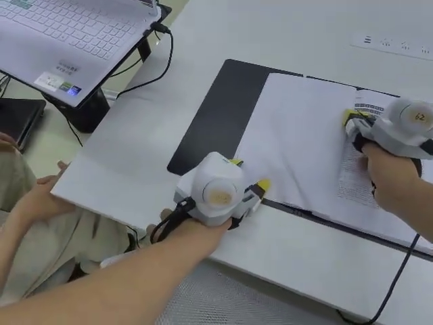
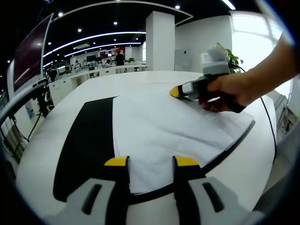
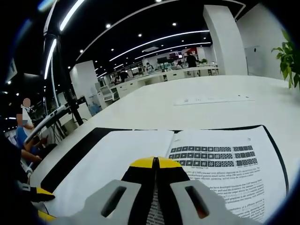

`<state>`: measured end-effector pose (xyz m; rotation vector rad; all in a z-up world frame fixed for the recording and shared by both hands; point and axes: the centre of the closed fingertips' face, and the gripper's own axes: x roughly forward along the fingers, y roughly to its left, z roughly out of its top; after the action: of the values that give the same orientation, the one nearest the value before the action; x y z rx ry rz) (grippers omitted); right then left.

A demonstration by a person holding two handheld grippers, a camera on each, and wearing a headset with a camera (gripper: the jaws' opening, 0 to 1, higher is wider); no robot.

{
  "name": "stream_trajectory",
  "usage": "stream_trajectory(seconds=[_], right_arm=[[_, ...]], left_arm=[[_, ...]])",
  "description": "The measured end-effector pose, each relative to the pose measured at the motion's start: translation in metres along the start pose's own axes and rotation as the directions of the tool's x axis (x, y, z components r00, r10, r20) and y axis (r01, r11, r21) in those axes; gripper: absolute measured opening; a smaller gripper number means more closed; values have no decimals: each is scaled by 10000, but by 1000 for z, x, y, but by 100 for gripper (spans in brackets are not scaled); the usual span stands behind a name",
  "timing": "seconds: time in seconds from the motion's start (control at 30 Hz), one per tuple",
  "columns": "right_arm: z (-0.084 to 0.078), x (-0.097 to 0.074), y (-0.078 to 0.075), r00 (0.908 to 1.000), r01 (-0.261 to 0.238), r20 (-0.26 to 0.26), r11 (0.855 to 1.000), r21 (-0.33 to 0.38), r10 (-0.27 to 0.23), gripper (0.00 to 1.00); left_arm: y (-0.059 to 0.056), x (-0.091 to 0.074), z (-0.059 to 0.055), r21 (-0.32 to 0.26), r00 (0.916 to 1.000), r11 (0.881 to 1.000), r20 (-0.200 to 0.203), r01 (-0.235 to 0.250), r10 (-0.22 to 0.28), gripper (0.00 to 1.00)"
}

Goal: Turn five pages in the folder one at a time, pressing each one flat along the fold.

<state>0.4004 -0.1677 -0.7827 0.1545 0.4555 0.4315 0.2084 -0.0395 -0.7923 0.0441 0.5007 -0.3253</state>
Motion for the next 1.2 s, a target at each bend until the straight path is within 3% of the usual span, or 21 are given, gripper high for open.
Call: stream_trajectory(seconds=[0.33,0.57,0.97,1.2], right_arm=[[16,32,-18,9997,258,23,9991,-325,-257,0],[26,44,-18,9991,298,-292,9979,-580,-316,0],[15,29,-14,9996,109,-253,9995,-292,-116,0],[4,5,-4,9992,-196,-339,9998,-96,193,0]], left_arm=[[-2,0,0,-35,10000,10000,28,-4,4,36],[-2,-1,1,-45,10000,10000,50,-2,2,36],[-2,-3,1,-46,10000,10000,82,1,-1,36],[-1,-4,1,-50,9999,10000,112,2,-1,36]])
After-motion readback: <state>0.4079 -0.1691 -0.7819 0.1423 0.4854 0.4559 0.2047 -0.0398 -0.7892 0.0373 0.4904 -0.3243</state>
